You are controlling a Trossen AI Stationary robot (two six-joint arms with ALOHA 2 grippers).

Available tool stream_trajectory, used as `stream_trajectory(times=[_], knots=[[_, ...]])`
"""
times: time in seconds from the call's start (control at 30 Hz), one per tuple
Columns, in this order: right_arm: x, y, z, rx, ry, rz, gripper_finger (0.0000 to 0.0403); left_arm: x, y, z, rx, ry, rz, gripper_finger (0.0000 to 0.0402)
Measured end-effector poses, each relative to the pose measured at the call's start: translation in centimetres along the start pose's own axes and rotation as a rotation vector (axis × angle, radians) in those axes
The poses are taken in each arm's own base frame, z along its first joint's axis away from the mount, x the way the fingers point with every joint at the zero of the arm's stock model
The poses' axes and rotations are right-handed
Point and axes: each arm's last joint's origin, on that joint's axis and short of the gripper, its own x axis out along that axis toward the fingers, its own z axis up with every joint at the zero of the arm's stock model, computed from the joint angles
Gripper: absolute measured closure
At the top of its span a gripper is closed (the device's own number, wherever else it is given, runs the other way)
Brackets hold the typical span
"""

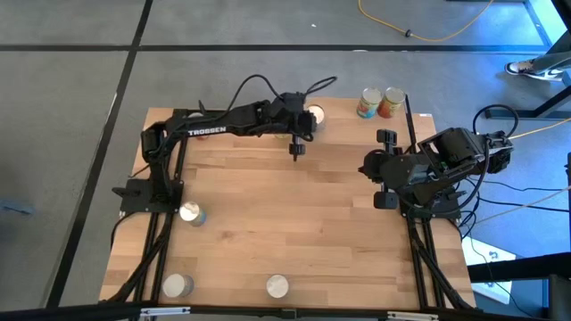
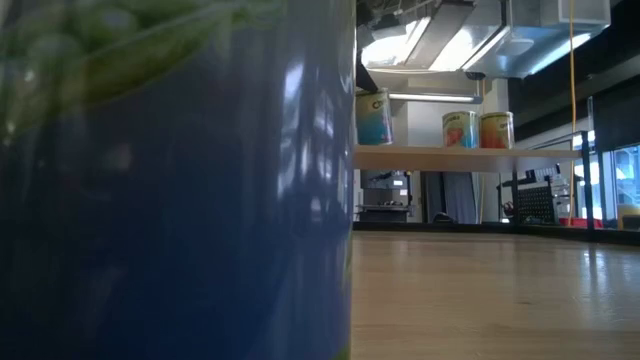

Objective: Pick and place cans onto a shelf
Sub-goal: Put the right canned cherries on the shelf

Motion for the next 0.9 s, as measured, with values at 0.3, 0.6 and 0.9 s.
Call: stream_trajectory(times=[0.3,0.6,0.9], knots=[[0.0,0.0,0.0,0.0,0.0,0.0,0.0393,-0.2,-0.7,0.5,0.056,0.017,0.042,0.0367],[0.0,0.0,0.0,0.0,0.0,0.0,0.0393,-0.4,-0.9,1.1,0.072,0.025,0.116,0.0375],[0.1,-0.1,-0.1,-0.007,0.002,-0.037,0.0399,-5.7,-2.2,3.7,0.066,-0.026,0.118,0.04]])
